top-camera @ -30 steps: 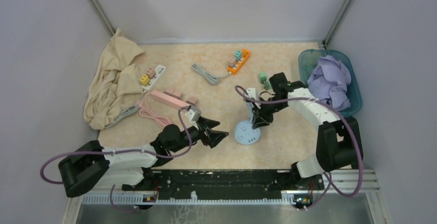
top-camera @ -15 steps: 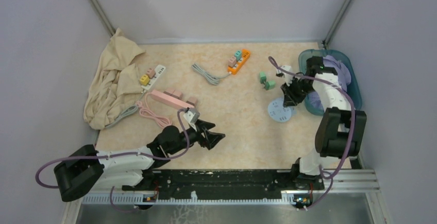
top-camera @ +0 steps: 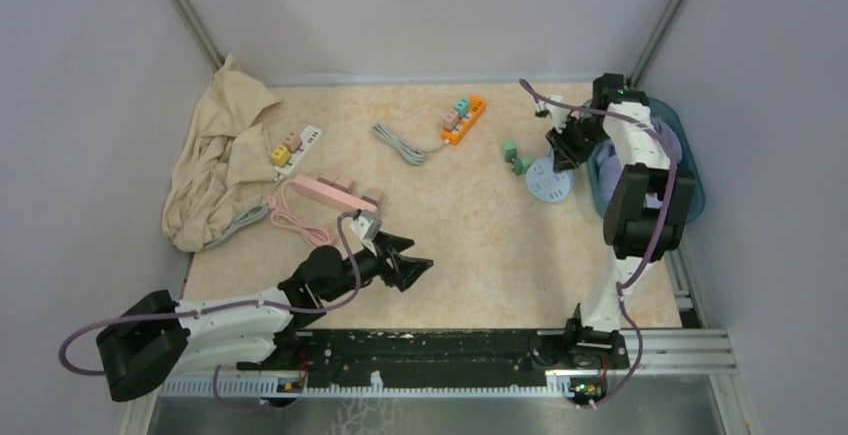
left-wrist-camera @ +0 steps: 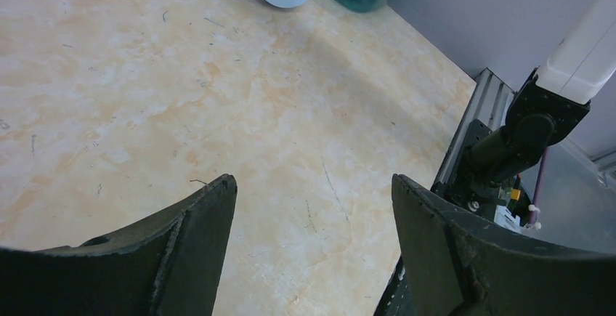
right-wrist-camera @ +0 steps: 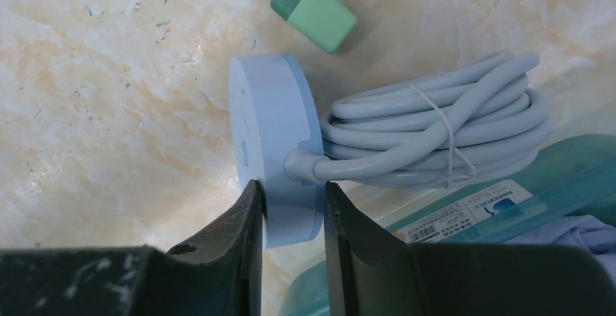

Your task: Pull the plug off the socket

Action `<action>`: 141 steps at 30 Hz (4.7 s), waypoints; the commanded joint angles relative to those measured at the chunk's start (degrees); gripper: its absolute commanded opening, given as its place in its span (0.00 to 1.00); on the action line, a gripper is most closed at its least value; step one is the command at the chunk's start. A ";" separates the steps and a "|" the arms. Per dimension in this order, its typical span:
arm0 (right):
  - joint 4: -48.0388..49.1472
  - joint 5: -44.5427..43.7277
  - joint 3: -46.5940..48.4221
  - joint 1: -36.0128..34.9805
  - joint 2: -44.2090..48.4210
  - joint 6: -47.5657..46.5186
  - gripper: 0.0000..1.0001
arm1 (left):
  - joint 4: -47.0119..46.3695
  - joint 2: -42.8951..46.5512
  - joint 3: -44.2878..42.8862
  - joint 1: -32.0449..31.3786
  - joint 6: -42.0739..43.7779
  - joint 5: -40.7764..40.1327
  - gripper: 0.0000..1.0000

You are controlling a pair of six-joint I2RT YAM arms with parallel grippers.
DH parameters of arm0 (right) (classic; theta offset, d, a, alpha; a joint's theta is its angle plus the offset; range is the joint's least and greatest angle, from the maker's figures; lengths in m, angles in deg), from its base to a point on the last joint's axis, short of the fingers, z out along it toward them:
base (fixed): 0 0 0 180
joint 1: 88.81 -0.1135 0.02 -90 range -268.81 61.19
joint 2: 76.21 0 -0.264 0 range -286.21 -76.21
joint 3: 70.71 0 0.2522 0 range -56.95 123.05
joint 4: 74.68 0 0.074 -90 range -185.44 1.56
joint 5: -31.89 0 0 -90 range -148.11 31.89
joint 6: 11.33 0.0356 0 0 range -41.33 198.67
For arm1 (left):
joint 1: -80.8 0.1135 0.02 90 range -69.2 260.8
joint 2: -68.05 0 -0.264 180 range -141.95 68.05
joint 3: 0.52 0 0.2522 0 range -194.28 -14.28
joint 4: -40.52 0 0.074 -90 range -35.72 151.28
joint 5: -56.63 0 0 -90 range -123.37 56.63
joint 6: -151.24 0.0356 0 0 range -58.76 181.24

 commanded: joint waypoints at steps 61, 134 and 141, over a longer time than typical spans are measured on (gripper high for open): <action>51.39 35.16 -50.78 2.94 51.28 40.93 0.74 | 56.91 -13.82 -76.93 -3.93 -41.03 -15.22 1.00; 57.60 32.41 -52.98 3.11 58.46 49.21 0.73 | 50.31 -81.57 -104.15 26.93 27.25 14.41 1.00; 57.56 32.30 -52.98 3.13 58.28 49.07 0.73 | 53.75 -85.37 -109.43 25.22 28.36 9.33 0.99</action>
